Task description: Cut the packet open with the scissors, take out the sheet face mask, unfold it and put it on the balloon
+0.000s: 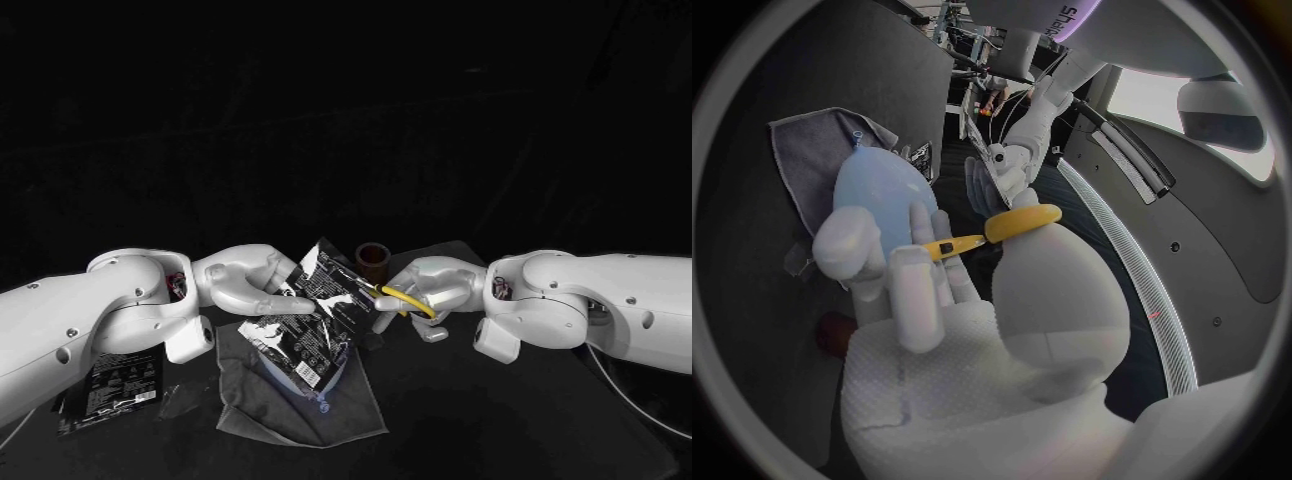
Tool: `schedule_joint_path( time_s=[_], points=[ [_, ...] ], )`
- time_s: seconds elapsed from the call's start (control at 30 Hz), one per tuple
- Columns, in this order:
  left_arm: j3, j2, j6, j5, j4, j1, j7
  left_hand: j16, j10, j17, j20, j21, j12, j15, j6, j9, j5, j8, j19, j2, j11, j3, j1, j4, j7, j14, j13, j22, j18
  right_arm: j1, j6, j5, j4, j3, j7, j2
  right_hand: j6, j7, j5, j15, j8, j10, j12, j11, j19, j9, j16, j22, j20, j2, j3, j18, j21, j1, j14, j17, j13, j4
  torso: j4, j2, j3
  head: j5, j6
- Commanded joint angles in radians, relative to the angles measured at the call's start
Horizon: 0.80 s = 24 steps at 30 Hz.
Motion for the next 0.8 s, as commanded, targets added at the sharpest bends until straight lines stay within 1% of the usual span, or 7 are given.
schedule_joint_path(
  time_s=[0.03, 0.17, 0.2, 0.27, 0.4, 0.6, 0.8],
  points=[
    [-0.001, 0.001, 0.052, 0.024, -0.001, -0.001, -0.018, 0.006, 0.005, 0.001, -0.004, 0.003, 0.004, -0.007, 0.008, 0.115, 0.003, 0.006, -0.001, 0.003, -0.005, 0.019, 0.006, -0.015, 0.003, 0.001, -0.002, 0.001, 0.013, 0.003, -0.003, 0.001, -0.003, 0.003, 0.026, -0.007, 0.054, -0.013, -0.005, -0.012, 0.020, 0.069, 0.032, -0.026, 0.025, -0.001, 0.016, 0.097, -0.007, 0.033, -0.017, -0.004, 0.039, 0.017, 0.023, 0.022, 0.009, -0.005, 0.0001, -0.001, 0.0001, 0.001, -0.002],
    [-0.001, 0.002, 0.060, 0.026, -0.002, -0.001, -0.024, 0.006, 0.005, 0.001, -0.004, 0.003, 0.004, -0.007, 0.008, 0.115, 0.003, 0.006, -0.001, 0.004, -0.005, 0.019, 0.006, -0.015, 0.003, 0.001, -0.001, 0.001, 0.013, 0.004, -0.018, 0.000, -0.003, 0.003, 0.036, -0.011, 0.105, -0.028, -0.004, -0.024, 0.045, 0.132, 0.066, -0.042, 0.046, 0.004, 0.025, 0.112, -0.017, 0.054, -0.039, -0.011, 0.080, 0.035, 0.032, 0.040, 0.026, -0.006, -0.0004, -0.001, 0.0002, 0.002, -0.002],
    [-0.001, 0.002, 0.063, 0.026, -0.003, -0.001, -0.027, 0.006, 0.005, 0.001, -0.004, 0.003, 0.004, -0.007, 0.008, 0.115, 0.003, 0.006, -0.001, 0.004, -0.005, 0.019, 0.006, -0.015, 0.003, 0.001, -0.001, 0.001, 0.013, 0.004, -0.023, 0.000, -0.003, 0.003, 0.038, -0.011, 0.130, -0.039, -0.005, -0.032, 0.059, 0.164, 0.084, -0.055, 0.056, 0.011, 0.031, 0.119, -0.025, 0.063, -0.049, -0.014, 0.100, 0.045, 0.038, 0.053, 0.038, -0.006, -0.0002, -0.001, 0.0003, 0.002, -0.002],
    [-0.001, 0.003, 0.068, 0.027, -0.003, -0.001, -0.030, 0.006, 0.005, 0.001, -0.004, 0.003, 0.004, -0.007, 0.008, 0.115, 0.003, 0.006, -0.001, 0.004, -0.005, 0.019, 0.006, -0.015, 0.003, 0.001, -0.001, 0.001, 0.013, 0.005, -0.029, 0.000, -0.004, 0.003, 0.041, -0.011, 0.149, -0.052, -0.005, -0.045, 0.074, 0.188, 0.100, -0.065, 0.063, 0.022, 0.035, 0.124, -0.035, 0.073, -0.066, -0.016, 0.112, 0.052, 0.042, 0.060, 0.054, -0.006, 0.0000, -0.001, 0.0005, 0.002, -0.002],
    [-0.002, 0.004, 0.077, 0.027, -0.003, -0.001, -0.037, 0.006, 0.005, 0.001, -0.004, 0.003, 0.004, -0.007, 0.008, 0.115, 0.003, 0.006, -0.001, 0.004, -0.005, 0.019, 0.006, -0.015, 0.003, 0.001, -0.001, 0.001, 0.013, 0.005, -0.040, 0.001, -0.004, 0.003, 0.044, -0.009, 0.148, -0.056, -0.005, -0.049, 0.080, 0.190, 0.105, -0.070, 0.066, 0.032, 0.035, 0.127, -0.042, 0.083, -0.088, -0.018, 0.118, 0.056, 0.043, 0.060, 0.068, -0.005, 0.0001, -0.001, 0.0002, 0.001, 0.000],
    [-0.002, 0.004, 0.089, 0.027, 0.000, -0.001, -0.044, 0.006, 0.005, 0.002, -0.004, 0.004, 0.004, -0.006, 0.008, 0.116, 0.003, 0.006, -0.001, 0.004, -0.005, 0.019, 0.007, -0.015, 0.003, 0.002, -0.001, 0.002, 0.013, 0.006, -0.057, 0.005, -0.004, 0.003, 0.047, -0.006, 0.141, -0.054, -0.004, -0.049, 0.080, 0.182, 0.103, -0.069, 0.067, 0.037, 0.035, 0.129, -0.044, 0.092, -0.107, -0.019, 0.121, 0.056, 0.044, 0.060, 0.077, -0.005, 0.0009, 0.000, -0.0004, 0.001, 0.004],
    [-0.002, 0.005, 0.092, 0.028, 0.000, -0.001, -0.046, 0.006, 0.006, 0.002, -0.004, 0.004, 0.004, -0.006, 0.008, 0.116, 0.003, 0.006, -0.001, 0.004, -0.004, 0.019, 0.007, -0.015, 0.004, 0.002, -0.001, 0.002, 0.013, 0.006, -0.049, 0.005, -0.003, 0.003, 0.040, -0.001, 0.068, -0.017, -0.005, -0.020, 0.033, 0.078, 0.045, -0.034, 0.054, 0.024, 0.026, 0.125, -0.026, 0.106, -0.156, -0.018, 0.103, 0.070, 0.036, 0.040, 0.066, -0.006, 0.0009, -0.001, -0.0006, 0.004, 0.008]
  ],
)
